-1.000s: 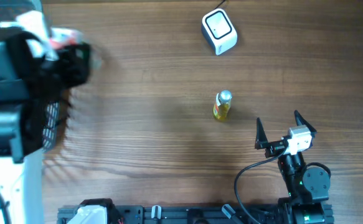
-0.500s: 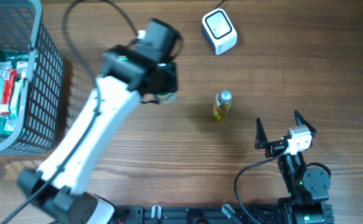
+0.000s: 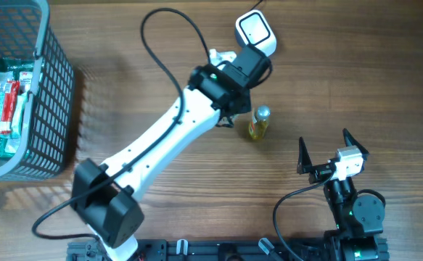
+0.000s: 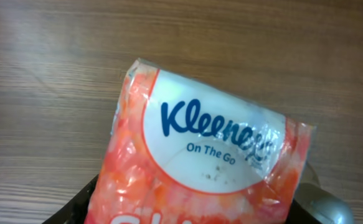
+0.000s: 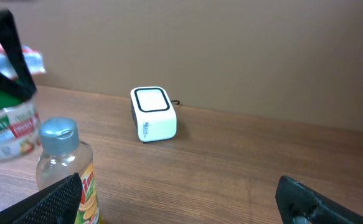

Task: Scan the item barcode
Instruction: 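Carry the Kleenex pack with the left gripper under the scanner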

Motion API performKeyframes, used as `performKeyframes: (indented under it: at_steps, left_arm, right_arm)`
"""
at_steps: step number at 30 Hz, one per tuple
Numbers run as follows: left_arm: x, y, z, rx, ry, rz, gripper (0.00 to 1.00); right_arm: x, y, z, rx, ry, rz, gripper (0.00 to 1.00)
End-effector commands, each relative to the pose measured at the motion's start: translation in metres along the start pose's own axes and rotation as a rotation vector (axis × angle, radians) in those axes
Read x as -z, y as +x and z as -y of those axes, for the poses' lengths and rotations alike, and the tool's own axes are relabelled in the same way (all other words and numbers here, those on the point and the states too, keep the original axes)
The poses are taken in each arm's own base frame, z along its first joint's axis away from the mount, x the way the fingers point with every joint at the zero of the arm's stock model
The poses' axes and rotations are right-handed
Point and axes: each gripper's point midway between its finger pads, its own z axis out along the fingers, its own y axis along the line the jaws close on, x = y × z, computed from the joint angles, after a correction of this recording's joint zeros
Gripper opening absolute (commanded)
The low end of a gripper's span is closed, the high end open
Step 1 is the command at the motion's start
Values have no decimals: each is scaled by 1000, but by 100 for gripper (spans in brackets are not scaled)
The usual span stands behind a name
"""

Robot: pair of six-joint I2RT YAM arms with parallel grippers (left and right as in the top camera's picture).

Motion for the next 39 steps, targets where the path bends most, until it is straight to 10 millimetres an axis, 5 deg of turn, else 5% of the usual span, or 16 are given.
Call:
performKeyframes:
  at_steps: [1,15,27,39]
  left_arm:
    - [-15,0,3,37,-36,8,24]
    - [-69,38,1,22,-46,-101,25]
    - [-86,56,-12,10,-79,-133,26]
    - [-82,65,-2,13,-21,-187,71]
  right_arm:
    - [0,-2,1,14,5,9,100]
    - [0,-2,1,14,6,9,100]
    - [0,-2,1,14,5,8,100]
    - [0,-2,1,14,5,9,100]
